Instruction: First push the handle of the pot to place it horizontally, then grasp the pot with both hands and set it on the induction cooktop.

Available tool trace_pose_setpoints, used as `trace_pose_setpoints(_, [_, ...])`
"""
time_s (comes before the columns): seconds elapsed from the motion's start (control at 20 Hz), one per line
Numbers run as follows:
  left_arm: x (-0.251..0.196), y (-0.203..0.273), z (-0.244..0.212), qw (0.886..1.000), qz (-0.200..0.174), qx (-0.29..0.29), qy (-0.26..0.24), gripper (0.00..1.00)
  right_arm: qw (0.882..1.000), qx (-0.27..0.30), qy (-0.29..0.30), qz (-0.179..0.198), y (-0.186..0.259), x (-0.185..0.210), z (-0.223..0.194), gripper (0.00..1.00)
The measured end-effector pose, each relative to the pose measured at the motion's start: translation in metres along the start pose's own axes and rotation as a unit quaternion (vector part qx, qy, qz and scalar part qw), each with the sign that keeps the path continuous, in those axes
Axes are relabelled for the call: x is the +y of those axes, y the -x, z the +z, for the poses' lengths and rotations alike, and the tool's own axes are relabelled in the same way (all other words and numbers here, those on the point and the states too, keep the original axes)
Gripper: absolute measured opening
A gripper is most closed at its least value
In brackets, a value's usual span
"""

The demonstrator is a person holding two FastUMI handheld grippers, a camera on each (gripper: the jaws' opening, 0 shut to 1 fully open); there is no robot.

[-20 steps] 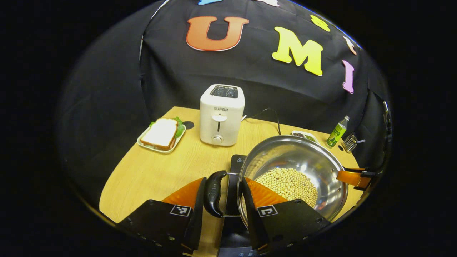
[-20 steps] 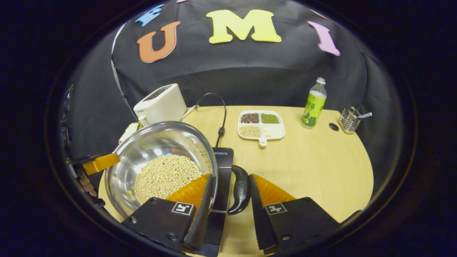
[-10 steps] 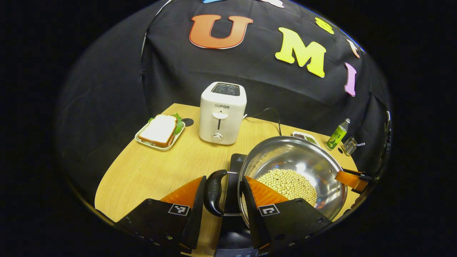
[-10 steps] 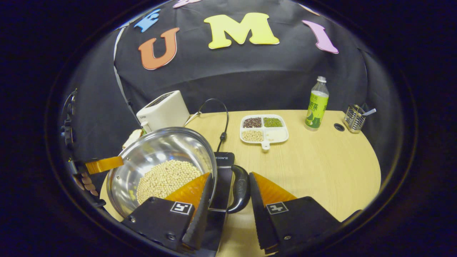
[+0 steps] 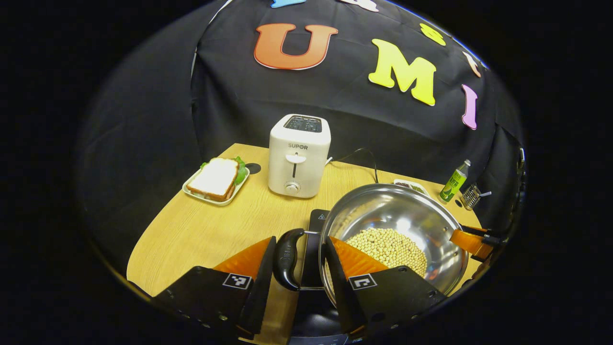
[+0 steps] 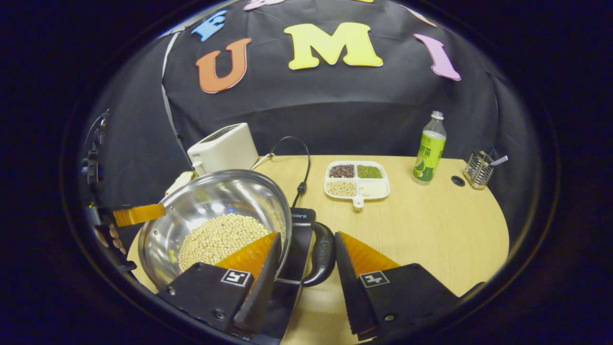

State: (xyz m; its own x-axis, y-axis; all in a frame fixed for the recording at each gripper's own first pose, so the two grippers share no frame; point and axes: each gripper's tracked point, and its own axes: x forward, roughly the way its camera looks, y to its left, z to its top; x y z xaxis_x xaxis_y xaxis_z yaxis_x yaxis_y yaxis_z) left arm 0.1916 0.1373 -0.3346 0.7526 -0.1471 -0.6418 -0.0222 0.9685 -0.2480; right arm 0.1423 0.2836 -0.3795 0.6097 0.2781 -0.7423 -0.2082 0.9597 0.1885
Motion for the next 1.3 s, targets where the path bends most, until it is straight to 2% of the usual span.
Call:
trace_pose_setpoints(0.05, [0.001,0.000,0.002,1.000,0.005,-0.004,0.004,0.60,1.000,0.000,0.002,0.002,-0.001,0.001,0.000,0.69])
trace_pose_setpoints(0.3, [0.003,0.002,0.000,0.999,0.034,-0.001,-0.002,0.62,0.998,-0.006,-0.009,0.058,0.001,0.009,-0.003,0.79])
trace_pose_setpoints(0.35, [0.002,0.005,0.000,0.999,0.039,-0.002,-0.001,0.63,0.997,-0.012,-0.015,0.072,0.003,0.010,-0.002,0.80])
trace_pose_setpoints(0.4, [0.002,0.007,0.001,0.999,0.042,-0.004,-0.003,0.64,0.996,-0.020,-0.019,0.083,0.007,0.009,-0.001,0.85])
trace_pose_setpoints(0.55, [0.004,0.017,0.013,0.998,0.052,-0.030,-0.005,0.63,0.994,-0.061,-0.025,0.092,0.024,0.000,0.010,0.89])
trace_pose_setpoints(0.6, [0.004,0.021,0.015,0.998,0.056,-0.037,0.000,0.72,0.992,-0.077,-0.024,0.093,0.033,-0.004,0.015,0.89])
trace_pose_setpoints(0.7, [0.002,0.031,0.019,0.997,0.060,-0.055,-0.001,0.91,0.991,-0.104,-0.014,0.081,0.052,-0.013,0.021,0.93])
trace_pose_setpoints(0.85, [-0.008,0.049,0.028,0.995,0.059,-0.083,-0.009,0.96,0.988,-0.136,0.000,0.076,0.086,-0.020,0.026,0.94])
trace_pose_setpoints(0.95, [-0.013,0.066,0.035,0.991,0.063,-0.112,-0.020,0.96,0.985,-0.162,0.009,0.066,0.111,-0.029,0.028,0.94])
trace_pose_setpoints(1.15, [-0.037,0.117,0.045,0.982,0.066,-0.171,-0.035,0.96,0.971,-0.236,0.019,0.037,0.173,-0.046,0.040,0.94])
trace_pose_setpoints(1.3, [-0.069,0.157,0.049,0.977,0.054,-0.201,-0.047,0.96,0.959,-0.282,0.024,0.017,0.227,-0.058,0.050,0.97])
